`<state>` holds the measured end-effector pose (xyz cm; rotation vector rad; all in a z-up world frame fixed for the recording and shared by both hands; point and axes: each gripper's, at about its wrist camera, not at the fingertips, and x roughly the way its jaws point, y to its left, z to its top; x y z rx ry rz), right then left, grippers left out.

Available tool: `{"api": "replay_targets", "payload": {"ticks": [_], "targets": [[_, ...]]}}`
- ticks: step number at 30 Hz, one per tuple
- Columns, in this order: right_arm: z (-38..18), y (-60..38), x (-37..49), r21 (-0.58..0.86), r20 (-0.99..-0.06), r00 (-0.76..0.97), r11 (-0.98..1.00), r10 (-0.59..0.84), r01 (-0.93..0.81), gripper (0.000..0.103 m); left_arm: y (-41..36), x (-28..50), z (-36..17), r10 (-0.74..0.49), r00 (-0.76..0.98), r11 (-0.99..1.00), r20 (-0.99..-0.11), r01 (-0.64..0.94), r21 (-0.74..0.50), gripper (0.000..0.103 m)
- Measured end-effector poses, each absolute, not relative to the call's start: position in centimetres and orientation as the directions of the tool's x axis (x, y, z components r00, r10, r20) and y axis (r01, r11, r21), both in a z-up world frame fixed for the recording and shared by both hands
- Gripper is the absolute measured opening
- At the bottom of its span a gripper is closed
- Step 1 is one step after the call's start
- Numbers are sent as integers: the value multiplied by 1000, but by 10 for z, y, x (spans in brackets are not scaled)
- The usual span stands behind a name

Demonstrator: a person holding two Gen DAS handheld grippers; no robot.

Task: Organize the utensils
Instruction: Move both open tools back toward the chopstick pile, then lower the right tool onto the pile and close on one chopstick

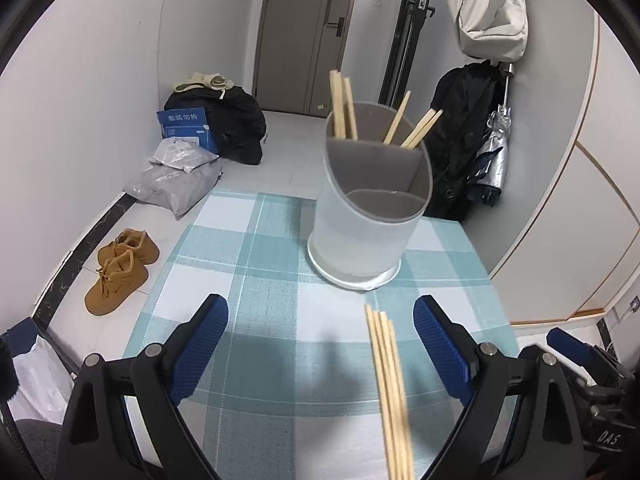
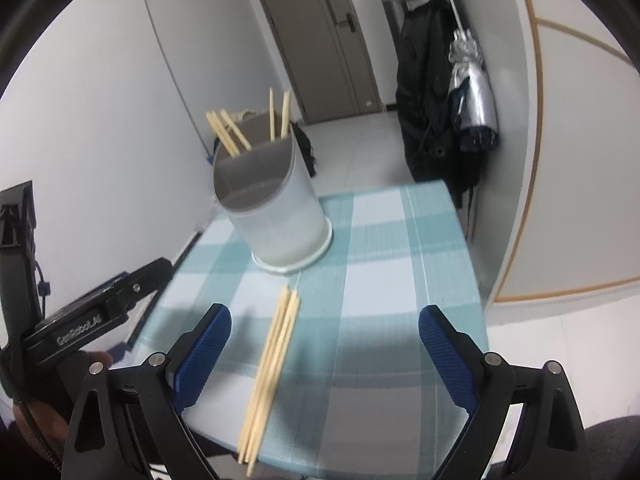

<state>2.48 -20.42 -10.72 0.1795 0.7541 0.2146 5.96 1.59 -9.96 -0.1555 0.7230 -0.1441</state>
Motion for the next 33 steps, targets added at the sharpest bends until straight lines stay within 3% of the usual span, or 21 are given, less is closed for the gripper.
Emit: {"api": "replay_targets", "payload": {"ticks": [16,23,33], "targets": [[-162,-162,73,131,-833,502,965,231,-228,87,64,89,-117,-188,658,949,-729,-71,-309,91],[-189,-139,101,78,-900,398,965,176,-250,63,76,95,-116,-182,658,941,-731,-100,-324,91],[-186,-121,94,-56,-913,400,952,73,-302,46,85,98,-116,-184,642,929,-744,-134,-345,91]]}}
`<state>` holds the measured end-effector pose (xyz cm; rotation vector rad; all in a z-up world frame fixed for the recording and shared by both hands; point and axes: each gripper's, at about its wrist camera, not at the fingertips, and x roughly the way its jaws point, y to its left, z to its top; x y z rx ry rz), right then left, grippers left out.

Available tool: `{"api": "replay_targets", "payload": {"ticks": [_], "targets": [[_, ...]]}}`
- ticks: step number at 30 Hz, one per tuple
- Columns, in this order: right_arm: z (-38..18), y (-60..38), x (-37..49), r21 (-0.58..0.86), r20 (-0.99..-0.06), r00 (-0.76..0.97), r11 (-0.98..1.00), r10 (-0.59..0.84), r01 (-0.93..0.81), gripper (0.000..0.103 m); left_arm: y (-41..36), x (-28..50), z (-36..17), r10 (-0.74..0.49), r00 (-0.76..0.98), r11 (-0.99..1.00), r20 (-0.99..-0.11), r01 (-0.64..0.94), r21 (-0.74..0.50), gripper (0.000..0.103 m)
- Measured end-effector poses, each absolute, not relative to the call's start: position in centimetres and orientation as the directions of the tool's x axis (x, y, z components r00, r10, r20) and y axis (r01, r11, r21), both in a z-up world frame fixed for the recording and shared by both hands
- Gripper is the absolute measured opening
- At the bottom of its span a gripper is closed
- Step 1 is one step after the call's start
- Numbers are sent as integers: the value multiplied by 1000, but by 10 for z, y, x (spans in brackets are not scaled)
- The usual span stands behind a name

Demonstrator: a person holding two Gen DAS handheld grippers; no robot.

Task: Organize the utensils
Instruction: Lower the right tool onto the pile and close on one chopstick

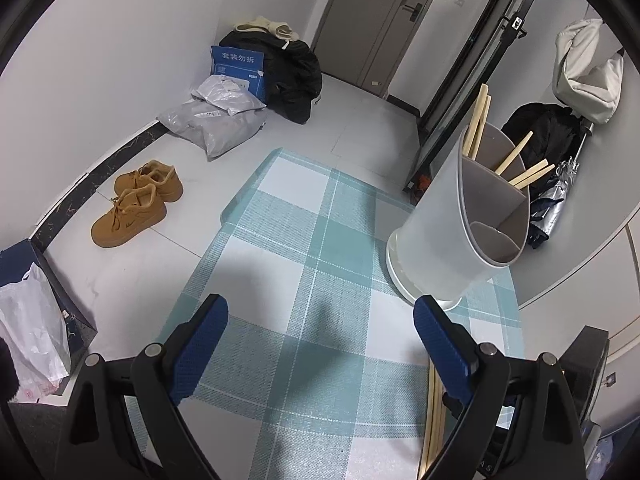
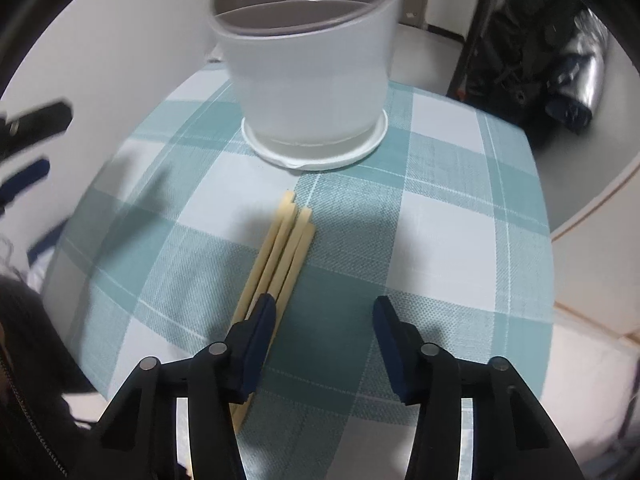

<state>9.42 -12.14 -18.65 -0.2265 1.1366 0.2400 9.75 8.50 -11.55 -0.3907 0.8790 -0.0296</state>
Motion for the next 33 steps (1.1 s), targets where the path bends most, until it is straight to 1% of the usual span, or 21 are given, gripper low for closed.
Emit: {"api": "replay_targets", "payload": {"ticks": [2,4,6,9,11,12,15,16,17,22,28,31,33], "targets": [[-185,-120,90,-81,-915,399,943,59,-323,43,86,97,-115,-186,639,928,-747,-136,-348,91],[-184,-119,88,-88,-918,393,940,52,-330,41,88,97,-115,-186,638,926,-747,-142,-351,91],[-183,-118,87,-88,-921,387,938,51,-334,38,90,97,-115,-189,636,923,-749,-146,-357,91],[-185,-108,90,-92,-925,376,933,50,-348,38,91,99,-115,-187,635,921,-749,-152,-359,91],[-189,-103,92,-72,-942,331,928,58,-366,34,91,98,-115,-179,635,924,-751,-155,-351,91],[-188,-102,92,-69,-938,340,928,65,-367,34,92,97,-115,-174,634,926,-754,-156,-344,91],[-186,-100,94,-50,-944,320,926,79,-373,26,95,96,-115,-173,635,924,-753,-160,-347,91],[-186,-99,94,-50,-944,319,926,78,-374,18,97,95,-115,-169,635,924,-754,-165,-346,91],[-184,-98,93,-49,-944,320,923,83,-382,8,97,96,-115,-167,634,923,-755,-168,-346,91],[-179,-106,92,-15,-947,302,924,109,-382,5,101,97,-117,-181,623,913,-761,-181,-365,91],[-176,-122,85,3,-959,262,925,111,-379,5,102,95,-115,-187,630,911,-753,-175,-373,91],[-173,-122,84,17,-963,241,922,119,-386,10,103,95,-116,-187,627,907,-756,-185,-378,91],[-174,-123,85,32,-963,235,922,132,-387,19,104,95,-117,-191,624,904,-758,-189,-384,91]]}}
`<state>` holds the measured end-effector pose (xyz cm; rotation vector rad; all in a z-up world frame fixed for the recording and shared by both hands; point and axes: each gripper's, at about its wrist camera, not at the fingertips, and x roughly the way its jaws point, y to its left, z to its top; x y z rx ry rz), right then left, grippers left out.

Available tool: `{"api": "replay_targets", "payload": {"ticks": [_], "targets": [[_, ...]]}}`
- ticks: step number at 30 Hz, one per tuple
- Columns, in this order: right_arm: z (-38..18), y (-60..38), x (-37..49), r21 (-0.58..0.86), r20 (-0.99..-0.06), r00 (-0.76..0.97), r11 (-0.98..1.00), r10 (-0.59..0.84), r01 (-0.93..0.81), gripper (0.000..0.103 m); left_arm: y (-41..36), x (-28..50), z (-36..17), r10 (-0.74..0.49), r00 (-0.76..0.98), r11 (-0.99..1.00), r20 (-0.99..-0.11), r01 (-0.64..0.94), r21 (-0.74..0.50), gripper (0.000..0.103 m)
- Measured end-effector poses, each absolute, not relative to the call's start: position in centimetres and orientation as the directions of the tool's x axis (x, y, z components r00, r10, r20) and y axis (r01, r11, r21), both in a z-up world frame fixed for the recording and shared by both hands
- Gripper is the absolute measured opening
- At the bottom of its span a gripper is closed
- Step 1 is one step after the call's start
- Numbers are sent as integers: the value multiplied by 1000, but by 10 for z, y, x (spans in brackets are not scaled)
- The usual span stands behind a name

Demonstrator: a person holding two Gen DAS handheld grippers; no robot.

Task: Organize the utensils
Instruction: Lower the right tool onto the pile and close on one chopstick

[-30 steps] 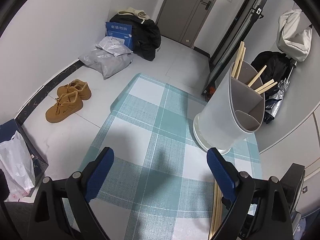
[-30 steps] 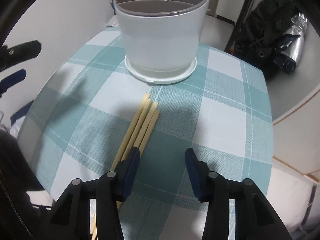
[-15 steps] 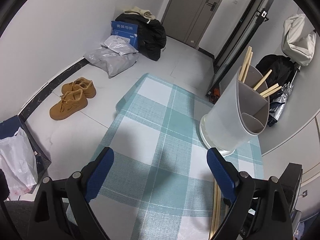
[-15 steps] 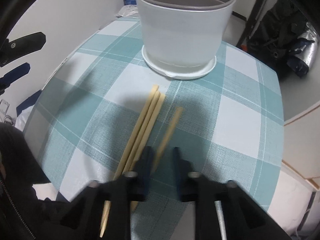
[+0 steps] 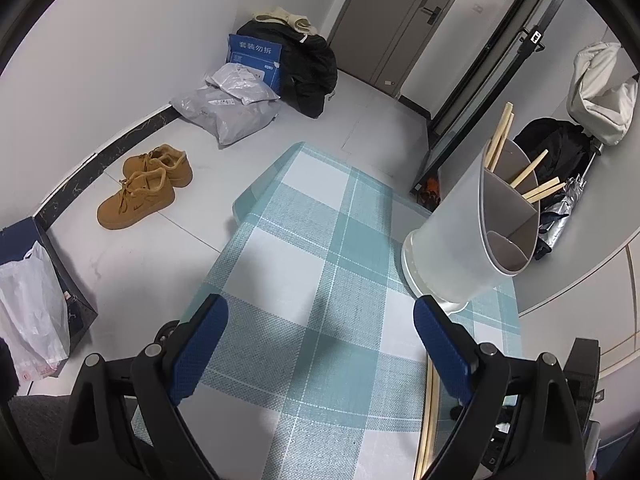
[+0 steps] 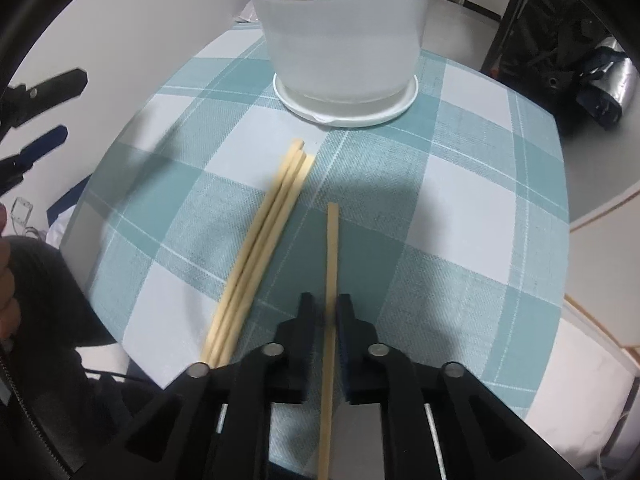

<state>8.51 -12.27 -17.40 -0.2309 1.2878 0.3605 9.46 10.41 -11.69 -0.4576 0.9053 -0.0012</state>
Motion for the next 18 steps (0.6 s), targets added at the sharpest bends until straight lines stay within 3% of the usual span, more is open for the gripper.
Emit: {"api": "replay_targets", "payload": {"ticks": [2,6,9,11,18], "targets": [[-173,-116,89,10,-962,245,915,119,-403,34,104,95,-117,-185,623,906,-760,-191,-378,91],[-172,-100,96,-34,-957,272,895,99,-444,34,105,96,-118,-170,621,910,-765,-199,-364,91],[-171,-97,106,-22,-955,278,905,108,-426,25,109,96,-121,-162,615,908,-771,-214,-361,91],[-169,-100,114,-16,-952,286,914,110,-406,11,109,97,-123,-158,608,905,-778,-226,-360,91],[-166,-104,123,23,-947,286,917,149,-399,7,99,105,-134,-145,572,919,-807,-224,-324,91]]}}
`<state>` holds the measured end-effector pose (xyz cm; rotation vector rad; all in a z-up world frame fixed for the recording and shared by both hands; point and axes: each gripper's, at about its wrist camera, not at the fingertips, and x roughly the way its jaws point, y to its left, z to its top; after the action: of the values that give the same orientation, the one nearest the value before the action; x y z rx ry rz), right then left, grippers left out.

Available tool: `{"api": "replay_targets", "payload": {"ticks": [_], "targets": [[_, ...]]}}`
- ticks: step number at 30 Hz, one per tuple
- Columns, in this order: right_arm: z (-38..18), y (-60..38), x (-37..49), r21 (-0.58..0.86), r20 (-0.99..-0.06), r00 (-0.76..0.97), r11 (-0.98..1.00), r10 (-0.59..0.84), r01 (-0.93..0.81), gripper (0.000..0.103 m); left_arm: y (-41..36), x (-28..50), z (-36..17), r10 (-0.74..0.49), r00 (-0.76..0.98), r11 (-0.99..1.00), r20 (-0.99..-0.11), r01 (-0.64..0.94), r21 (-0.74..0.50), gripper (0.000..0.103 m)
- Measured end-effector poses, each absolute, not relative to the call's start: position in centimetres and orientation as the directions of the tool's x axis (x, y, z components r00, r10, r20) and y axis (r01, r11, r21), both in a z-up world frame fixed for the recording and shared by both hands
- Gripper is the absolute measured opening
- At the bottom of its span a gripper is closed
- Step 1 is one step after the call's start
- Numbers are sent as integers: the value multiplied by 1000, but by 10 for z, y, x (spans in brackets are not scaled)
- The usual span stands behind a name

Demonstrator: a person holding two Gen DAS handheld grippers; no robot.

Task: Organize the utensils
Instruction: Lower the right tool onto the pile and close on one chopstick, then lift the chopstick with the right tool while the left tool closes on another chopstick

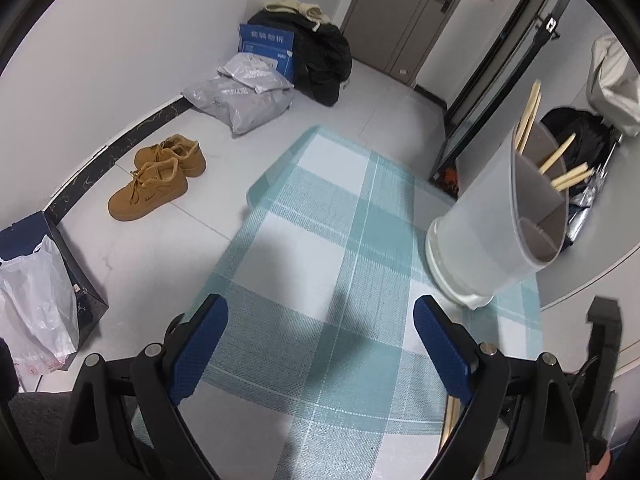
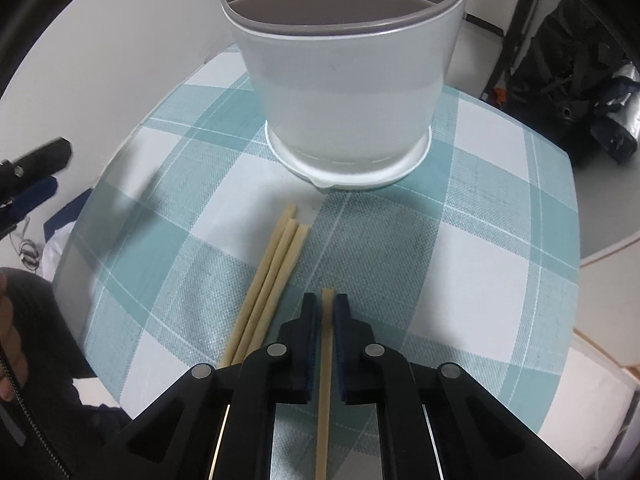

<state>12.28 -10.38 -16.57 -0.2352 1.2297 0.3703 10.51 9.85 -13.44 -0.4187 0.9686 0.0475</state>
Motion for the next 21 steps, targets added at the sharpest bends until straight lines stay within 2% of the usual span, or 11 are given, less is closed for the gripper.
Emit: {"api": "replay_targets", "payload": {"ticks": [4,7,12,15,21], "targets": [[-161,-105,130,38,-939,299,917,169,-396,5,87,106,-138,-159,558,931,-815,-189,-311,91],[-155,-117,137,106,-926,304,927,224,-360,5,72,106,-142,-194,531,941,-825,-138,-310,91],[-129,-163,141,337,-824,395,912,406,-234,5,46,105,-150,-216,477,965,-852,-30,-262,91],[-121,-201,137,510,-724,456,847,517,-151,5,30,102,-154,-222,449,972,-866,34,-232,91],[-125,-248,133,703,-570,541,708,619,-70,5,14,97,-155,-239,416,971,-878,103,-215,91]]}}
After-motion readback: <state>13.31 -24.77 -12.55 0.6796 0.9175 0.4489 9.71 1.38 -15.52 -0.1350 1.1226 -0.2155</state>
